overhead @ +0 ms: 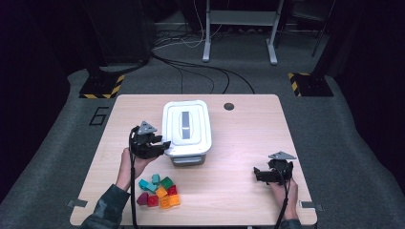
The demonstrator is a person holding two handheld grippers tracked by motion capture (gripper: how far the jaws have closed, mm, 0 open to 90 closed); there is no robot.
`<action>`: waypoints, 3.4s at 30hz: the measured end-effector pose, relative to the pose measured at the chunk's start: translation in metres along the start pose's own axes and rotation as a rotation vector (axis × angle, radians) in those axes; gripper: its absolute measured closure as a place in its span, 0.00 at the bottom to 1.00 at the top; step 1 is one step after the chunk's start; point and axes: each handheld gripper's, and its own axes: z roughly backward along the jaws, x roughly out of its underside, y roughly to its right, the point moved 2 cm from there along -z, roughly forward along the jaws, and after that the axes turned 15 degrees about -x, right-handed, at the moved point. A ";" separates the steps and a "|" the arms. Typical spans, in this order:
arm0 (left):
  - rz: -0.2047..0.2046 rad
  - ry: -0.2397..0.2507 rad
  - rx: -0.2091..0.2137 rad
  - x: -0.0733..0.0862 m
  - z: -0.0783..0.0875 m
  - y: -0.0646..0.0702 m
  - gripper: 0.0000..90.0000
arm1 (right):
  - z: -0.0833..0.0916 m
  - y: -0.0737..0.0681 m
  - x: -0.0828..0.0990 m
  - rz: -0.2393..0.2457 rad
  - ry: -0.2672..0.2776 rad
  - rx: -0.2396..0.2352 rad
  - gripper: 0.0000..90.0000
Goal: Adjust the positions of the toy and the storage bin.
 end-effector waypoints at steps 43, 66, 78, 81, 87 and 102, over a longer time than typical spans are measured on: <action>0.091 0.027 -0.127 0.045 0.023 -0.030 0.11 | 0.010 -0.060 -0.054 0.095 0.002 -0.146 0.03; 0.232 -0.133 -0.268 0.158 -0.016 -0.093 0.00 | 0.014 -0.110 -0.119 0.177 0.038 -0.272 0.05; 0.227 -0.135 -0.306 0.173 -0.021 -0.092 0.00 | 0.012 -0.131 -0.149 0.196 0.049 -0.303 0.07; 0.228 -0.128 -0.314 0.173 -0.021 -0.091 0.00 | 0.006 -0.136 -0.154 0.196 0.034 -0.300 0.08; 0.229 -0.128 -0.314 0.174 -0.021 -0.090 0.00 | -0.003 -0.138 -0.160 0.174 0.025 -0.283 0.16; 0.230 -0.128 -0.314 0.174 -0.021 -0.090 0.00 | -0.006 -0.139 -0.152 0.132 0.022 -0.218 0.60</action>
